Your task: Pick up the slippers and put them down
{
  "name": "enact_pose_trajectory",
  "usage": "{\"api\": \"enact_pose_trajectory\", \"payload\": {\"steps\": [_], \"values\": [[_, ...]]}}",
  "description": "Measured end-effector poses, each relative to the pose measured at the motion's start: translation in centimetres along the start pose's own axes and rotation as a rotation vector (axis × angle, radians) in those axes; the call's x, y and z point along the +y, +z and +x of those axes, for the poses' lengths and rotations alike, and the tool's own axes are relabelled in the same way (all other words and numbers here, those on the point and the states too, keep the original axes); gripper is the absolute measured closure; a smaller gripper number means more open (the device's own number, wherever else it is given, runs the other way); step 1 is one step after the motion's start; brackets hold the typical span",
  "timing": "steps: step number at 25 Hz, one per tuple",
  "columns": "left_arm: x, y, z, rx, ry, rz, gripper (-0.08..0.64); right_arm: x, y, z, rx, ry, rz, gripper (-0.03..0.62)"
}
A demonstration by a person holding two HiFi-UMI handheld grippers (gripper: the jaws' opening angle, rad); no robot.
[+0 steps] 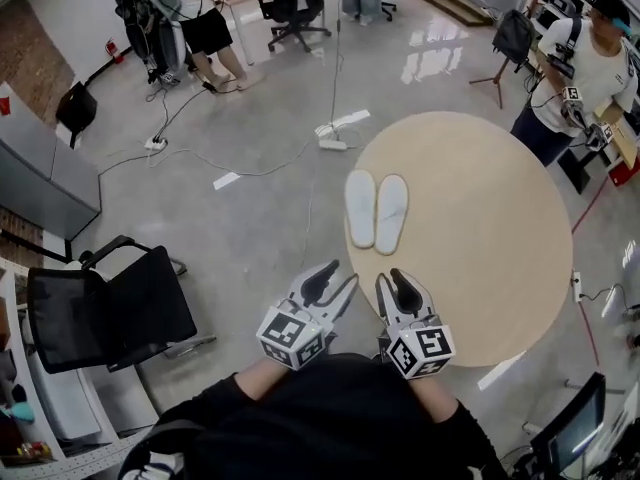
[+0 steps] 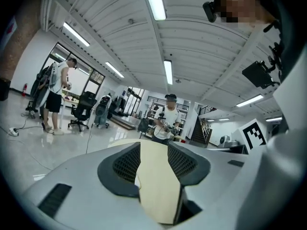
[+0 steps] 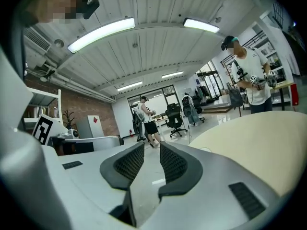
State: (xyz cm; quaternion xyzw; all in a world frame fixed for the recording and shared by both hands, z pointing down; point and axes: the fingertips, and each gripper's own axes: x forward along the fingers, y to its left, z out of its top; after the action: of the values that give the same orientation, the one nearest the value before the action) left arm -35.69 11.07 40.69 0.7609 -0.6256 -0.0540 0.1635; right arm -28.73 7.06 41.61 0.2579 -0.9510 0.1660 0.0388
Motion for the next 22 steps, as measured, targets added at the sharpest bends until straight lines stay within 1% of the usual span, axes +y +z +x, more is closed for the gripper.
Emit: {"api": "enact_pose_trajectory", "payload": {"steps": [2, 4, 7, 11, 14, 15, 17, 19, 20, 22], "values": [[1.6, -0.2, 0.3, 0.021, -0.027, 0.002, 0.371, 0.3, -0.5, 1.6, 0.009, -0.028, 0.006, 0.485], [3.3, -0.4, 0.8, 0.035, -0.036, -0.001, 0.371, 0.3, -1.1, 3.0, 0.022, -0.054, 0.006, 0.485], [5.2, -0.7, 1.9, 0.049, -0.046, -0.037, 0.371, -0.4, -1.6, 4.1, 0.046, -0.095, 0.009, 0.483], [5.6, -1.0, 4.1, 0.074, -0.063, -0.059, 0.371, -2.4, -1.5, 5.2, 0.068, -0.131, 0.021, 0.485], [5.4, -1.2, 6.6, 0.093, -0.077, -0.046, 0.372, -5.0, -1.3, 6.3, 0.077, -0.129, 0.047, 0.485], [5.4, -1.3, 7.3, 0.098, -0.081, -0.032, 0.384, -6.0, -1.2, 6.7, 0.078, -0.131, 0.060, 0.485], [5.5, -1.4, 8.6, 0.114, -0.080, 0.006, 0.466, -7.9, -0.9, 7.6, 0.076, -0.135, 0.087, 0.485], [6.0, -1.3, 10.1, 0.135, -0.064, 0.024, 0.513, -9.8, -0.4, 8.5, 0.076, -0.133, 0.096, 0.485], [6.4, -1.3, 11.0, 0.143, -0.049, 0.011, 0.520, -10.8, -0.2, 8.8, 0.078, -0.132, 0.099, 0.486], [7.5, -1.6, 12.8, 0.153, -0.012, -0.041, 0.522, -12.9, -0.3, 9.5, 0.093, -0.130, 0.115, 0.488]]}}
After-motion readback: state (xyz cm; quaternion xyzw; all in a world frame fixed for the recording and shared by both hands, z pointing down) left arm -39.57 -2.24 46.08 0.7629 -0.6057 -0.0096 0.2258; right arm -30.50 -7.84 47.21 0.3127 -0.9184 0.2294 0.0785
